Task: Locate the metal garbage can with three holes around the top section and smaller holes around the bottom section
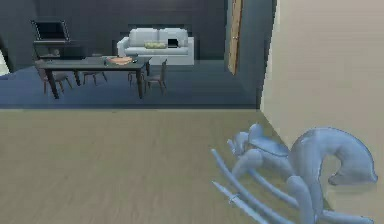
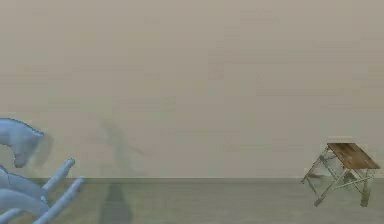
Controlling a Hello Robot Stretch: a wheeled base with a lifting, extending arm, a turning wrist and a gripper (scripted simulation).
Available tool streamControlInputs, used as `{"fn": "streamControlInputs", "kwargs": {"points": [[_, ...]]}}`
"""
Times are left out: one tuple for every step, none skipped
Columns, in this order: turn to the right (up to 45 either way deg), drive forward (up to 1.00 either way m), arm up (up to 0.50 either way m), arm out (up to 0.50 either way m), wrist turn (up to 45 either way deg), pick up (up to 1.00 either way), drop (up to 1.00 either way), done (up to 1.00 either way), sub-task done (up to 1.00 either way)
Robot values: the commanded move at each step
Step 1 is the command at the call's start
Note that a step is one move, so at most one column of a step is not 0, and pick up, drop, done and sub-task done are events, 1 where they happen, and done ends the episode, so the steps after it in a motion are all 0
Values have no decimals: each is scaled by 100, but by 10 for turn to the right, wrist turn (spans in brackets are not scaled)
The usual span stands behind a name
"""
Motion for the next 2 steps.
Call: {"fn": "streamControlInputs", "kwargs": {"points": [[-450,0,0,0,0,0,0,0,0],[-90,0,0,0,0,0,0,0,0]]}}
